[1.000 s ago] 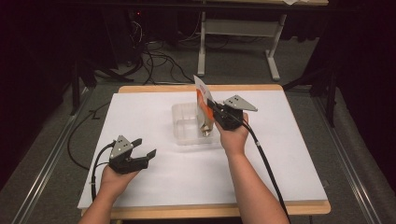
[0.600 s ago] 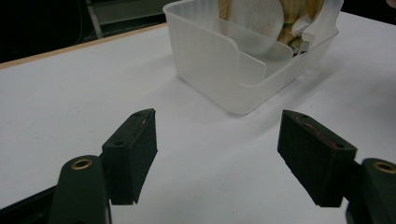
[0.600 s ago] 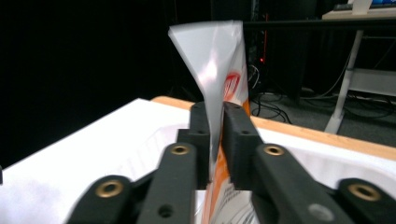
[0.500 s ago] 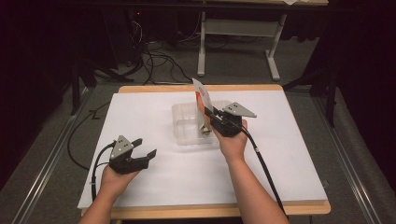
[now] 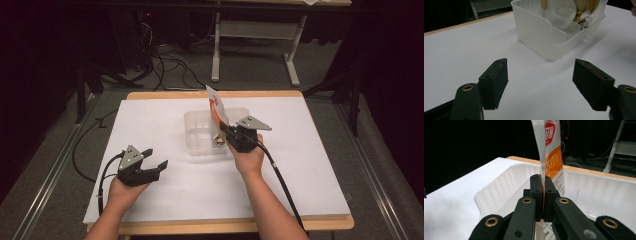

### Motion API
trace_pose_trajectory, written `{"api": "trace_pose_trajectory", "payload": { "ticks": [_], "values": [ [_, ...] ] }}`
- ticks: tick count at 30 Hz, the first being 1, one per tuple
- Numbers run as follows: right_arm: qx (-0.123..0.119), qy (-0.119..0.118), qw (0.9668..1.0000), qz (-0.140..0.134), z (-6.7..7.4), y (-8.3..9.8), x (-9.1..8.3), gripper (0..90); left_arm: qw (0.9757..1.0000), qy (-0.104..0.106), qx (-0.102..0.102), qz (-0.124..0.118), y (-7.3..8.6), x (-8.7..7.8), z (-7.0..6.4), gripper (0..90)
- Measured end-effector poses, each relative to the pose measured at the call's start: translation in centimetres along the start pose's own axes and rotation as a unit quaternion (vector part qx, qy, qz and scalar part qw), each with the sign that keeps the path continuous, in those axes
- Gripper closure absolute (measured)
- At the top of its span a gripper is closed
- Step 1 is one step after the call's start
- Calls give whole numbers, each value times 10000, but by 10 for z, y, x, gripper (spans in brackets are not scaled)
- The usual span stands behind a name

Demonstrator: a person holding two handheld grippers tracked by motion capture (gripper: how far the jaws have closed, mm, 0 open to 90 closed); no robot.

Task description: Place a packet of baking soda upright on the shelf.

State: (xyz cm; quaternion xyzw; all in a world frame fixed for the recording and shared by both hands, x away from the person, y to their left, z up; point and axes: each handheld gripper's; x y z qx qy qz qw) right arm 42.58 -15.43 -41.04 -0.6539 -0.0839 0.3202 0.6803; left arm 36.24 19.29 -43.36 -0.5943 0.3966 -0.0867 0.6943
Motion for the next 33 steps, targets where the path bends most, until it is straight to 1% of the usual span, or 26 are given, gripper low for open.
{"api": "trace_pose_trajectory", "payload": {
  "ticks": [3,5,7,8,11,13,19,24,27,33],
  "values": [
    [-11,-10,10000,13,3,3,0,900,10000,2,-3,-7,0,0,0,289],
    [-86,-35,9998,157,4,10,4,900,10000,4,-3,-20,0,-1,-1,289],
    [-37,-43,9998,180,6,16,4,900,10000,1,-6,-16,0,-1,-1,289],
    [-37,-92,9998,192,6,19,5,900,10000,-4,-8,-4,0,0,0,289],
    [-18,-124,9996,249,9,29,7,900,10000,7,13,17,0,0,-1,290],
    [30,-156,9997,208,9,33,8,900,10000,6,30,7,0,0,-2,290],
    [49,-146,9997,200,10,35,8,900,10000,0,24,12,0,0,-1,290],
    [192,-170,9995,194,9,35,7,892,10000,1,31,25,0,0,-2,290],
    [121,-160,9996,213,8,34,5,880,10000,-9,35,31,0,1,-2,290],
    [74,-121,9996,263,7,32,3,827,10000,-7,9,40,0,1,-1,290]
  ]
}}
Point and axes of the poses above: each handheld gripper's, and its own axes: x roughly forward along the jaws, y roughly out of its underside, z roughly to its left
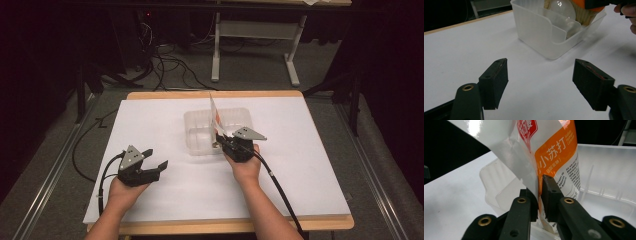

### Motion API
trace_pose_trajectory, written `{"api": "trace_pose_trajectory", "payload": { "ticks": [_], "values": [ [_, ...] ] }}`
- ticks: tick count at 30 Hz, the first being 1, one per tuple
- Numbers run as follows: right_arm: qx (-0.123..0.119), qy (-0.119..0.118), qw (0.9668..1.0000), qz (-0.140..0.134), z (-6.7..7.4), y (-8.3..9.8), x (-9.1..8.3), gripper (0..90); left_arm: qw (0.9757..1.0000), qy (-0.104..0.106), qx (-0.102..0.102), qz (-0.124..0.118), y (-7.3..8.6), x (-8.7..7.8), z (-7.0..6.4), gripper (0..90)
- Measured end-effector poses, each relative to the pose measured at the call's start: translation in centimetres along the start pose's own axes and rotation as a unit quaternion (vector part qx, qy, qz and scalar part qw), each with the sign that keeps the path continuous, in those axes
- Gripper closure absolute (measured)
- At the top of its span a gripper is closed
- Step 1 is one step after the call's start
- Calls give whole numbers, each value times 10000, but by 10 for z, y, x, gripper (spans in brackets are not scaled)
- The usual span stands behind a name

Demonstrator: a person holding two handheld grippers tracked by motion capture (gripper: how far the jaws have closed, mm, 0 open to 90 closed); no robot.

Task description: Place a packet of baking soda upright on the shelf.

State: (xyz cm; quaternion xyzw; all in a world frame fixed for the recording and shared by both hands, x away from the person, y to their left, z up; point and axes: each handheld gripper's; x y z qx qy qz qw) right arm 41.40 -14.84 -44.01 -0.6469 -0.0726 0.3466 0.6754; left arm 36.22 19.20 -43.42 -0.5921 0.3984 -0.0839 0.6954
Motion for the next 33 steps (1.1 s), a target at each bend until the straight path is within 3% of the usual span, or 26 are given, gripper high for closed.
{"api": "trace_pose_trajectory", "payload": {
  "ticks": [12,21,28,33],
  "values": [
    [-35,3,10000,25,2,-11,-2,620,10000,-6,-3,-16,0,-1,1,290],
    [-245,174,9995,54,7,-25,-10,377,10000,45,29,52,0,1,0,288],
    [-286,165,9994,98,8,-22,-24,348,10000,17,24,51,0,0,2,288],
    [-321,175,9993,121,3,-13,-47,345,10000,-12,32,63,0,0,2,288]
  ]
}}
Point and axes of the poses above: each handheld gripper's, and its own axes: x roughly forward along the jaws, y roughly out of its underside, z roughly to its left
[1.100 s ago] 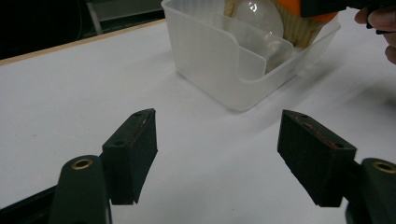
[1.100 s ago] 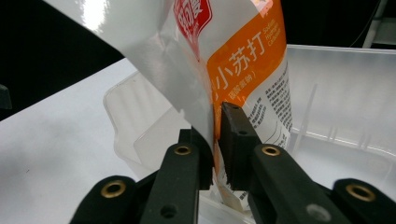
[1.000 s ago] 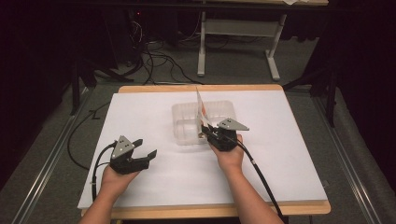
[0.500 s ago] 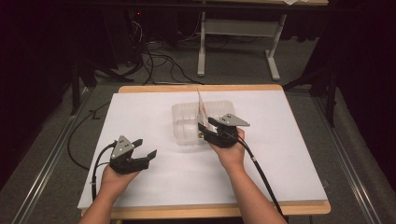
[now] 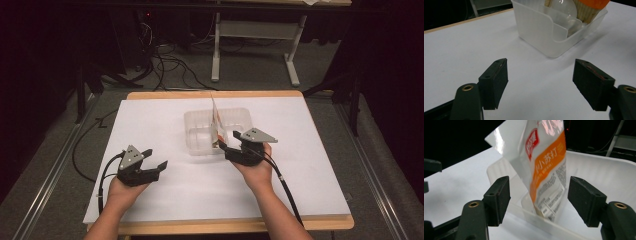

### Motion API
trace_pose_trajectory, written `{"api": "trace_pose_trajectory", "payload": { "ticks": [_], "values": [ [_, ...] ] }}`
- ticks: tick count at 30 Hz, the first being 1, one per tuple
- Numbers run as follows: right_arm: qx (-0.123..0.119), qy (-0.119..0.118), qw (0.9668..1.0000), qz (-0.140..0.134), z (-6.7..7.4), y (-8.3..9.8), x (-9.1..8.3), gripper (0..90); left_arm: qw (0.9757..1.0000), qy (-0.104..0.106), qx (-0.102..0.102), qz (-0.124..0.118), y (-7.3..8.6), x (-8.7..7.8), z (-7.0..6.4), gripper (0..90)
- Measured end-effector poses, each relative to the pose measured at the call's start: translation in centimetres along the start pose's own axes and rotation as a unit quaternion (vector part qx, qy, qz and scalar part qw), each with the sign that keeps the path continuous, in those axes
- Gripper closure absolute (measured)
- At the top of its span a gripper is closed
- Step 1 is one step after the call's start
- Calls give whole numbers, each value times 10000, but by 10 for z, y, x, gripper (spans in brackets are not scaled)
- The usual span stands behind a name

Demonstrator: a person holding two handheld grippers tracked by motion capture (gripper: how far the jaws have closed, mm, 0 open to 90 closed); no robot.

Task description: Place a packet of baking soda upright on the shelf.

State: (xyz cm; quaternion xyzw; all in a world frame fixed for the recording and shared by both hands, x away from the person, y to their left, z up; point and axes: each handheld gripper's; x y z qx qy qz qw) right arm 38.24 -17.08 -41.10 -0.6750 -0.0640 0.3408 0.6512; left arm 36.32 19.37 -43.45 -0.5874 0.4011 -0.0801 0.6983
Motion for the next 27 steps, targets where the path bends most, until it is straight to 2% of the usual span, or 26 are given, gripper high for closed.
{"api": "trace_pose_trajectory", "payload": {
  "ticks": [3,8,12,15,19,21,23,24,25,26,27],
  "values": [
    [40,20,10000,-16,-5,6,-14,343,10000,-15,1,10,0,0,0,288],
    [-14,217,9998,-40,-21,16,-47,332,10000,-41,-6,35,0,0,0,288],
    [8,518,9987,19,-39,23,-74,320,9999,-85,-39,47,1,0,1,288],
    [-34,792,9968,39,-55,28,-103,319,9999,-108,-45,65,1,0,2,288],
    [134,1152,9932,44,-75,40,-138,317,9998,-137,-53,110,2,2,1,287],
    [309,1309,9909,31,-85,52,-153,317,9998,-141,-37,161,3,3,1,287],
    [357,1446,9888,124,-89,70,-156,332,9997,-136,-22,220,3,5,0,288],
    [333,1577,9864,332,-89,84,-155,368,9996,-121,-26,242,3,6,-1,288],
    [378,1507,9860,600,-93,88,-151,343,9996,-116,-26,248,3,7,-2,288],
    [408,1524,9851,684,-96,89,-149,329,9996,-114,-18,276,3,8,-3,287],
    [396,1588,9844,639,-98,89,-148,336,9994,-119,12,317,4,8,-3,288]
  ]
}}
Point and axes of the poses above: each handheld gripper's, and its own axes: x roughly forward along the jaws, y roughly out of its underside, z roughly to its left
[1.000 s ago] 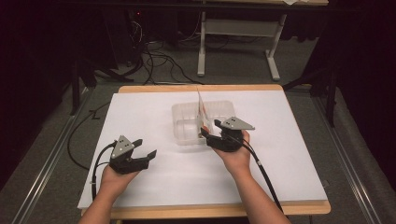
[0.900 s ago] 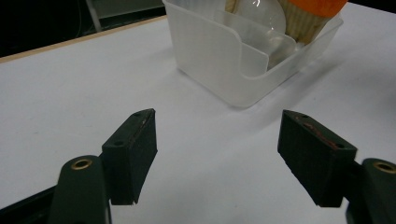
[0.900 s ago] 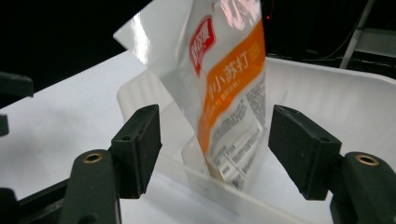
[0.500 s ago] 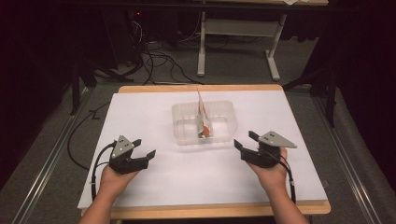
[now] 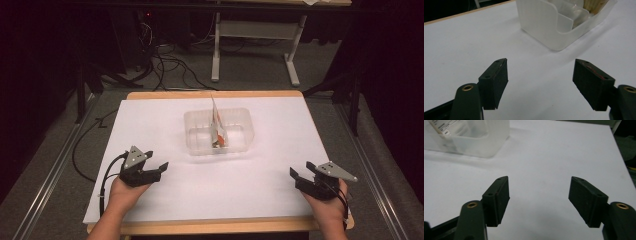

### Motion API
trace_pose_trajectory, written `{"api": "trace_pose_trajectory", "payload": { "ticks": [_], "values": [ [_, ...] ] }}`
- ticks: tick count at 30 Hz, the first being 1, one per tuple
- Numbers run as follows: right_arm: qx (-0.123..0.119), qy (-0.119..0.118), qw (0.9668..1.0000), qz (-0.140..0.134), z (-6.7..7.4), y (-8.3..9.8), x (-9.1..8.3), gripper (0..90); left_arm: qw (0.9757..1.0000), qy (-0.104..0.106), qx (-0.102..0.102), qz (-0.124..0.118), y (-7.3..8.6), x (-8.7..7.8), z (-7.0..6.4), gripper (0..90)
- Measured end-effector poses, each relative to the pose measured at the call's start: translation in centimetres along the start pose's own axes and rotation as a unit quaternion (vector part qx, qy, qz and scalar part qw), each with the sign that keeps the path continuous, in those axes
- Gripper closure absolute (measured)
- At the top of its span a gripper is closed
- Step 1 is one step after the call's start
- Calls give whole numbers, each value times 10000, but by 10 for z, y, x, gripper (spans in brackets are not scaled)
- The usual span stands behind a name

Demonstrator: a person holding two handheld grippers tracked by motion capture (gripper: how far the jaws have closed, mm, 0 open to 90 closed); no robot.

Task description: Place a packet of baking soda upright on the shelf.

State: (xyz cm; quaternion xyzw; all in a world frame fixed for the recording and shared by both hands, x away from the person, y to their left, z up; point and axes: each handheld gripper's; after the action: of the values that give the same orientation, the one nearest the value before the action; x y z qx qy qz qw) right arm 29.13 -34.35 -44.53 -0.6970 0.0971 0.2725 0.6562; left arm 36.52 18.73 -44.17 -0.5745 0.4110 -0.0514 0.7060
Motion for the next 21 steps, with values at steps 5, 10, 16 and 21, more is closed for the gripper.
{"api": "trace_pose_trajectory", "payload": {
  "ticks": [5,10,16,21],
  "values": [
    [-108,-30,9999,-44,0,-4,5,327,10000,32,46,-27,-1,1,-6,288],
    [-212,-13,9998,19,1,-1,4,327,9999,68,102,10,0,2,-4,286],
    [-157,63,9998,55,0,-1,5,327,9999,66,55,-128,-2,-4,0,286],
    [-121,95,9998,93,1,0,5,326,9999,56,39,-148,-2,-5,1,286]
  ]
}}
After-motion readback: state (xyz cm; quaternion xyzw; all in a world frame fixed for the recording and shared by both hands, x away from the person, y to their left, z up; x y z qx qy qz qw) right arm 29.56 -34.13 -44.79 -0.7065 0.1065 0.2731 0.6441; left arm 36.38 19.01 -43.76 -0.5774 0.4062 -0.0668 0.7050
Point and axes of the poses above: each handheld gripper's, and its own axes: x roughly forward along the jaws, y roughly out of its underside, z roughly to its left
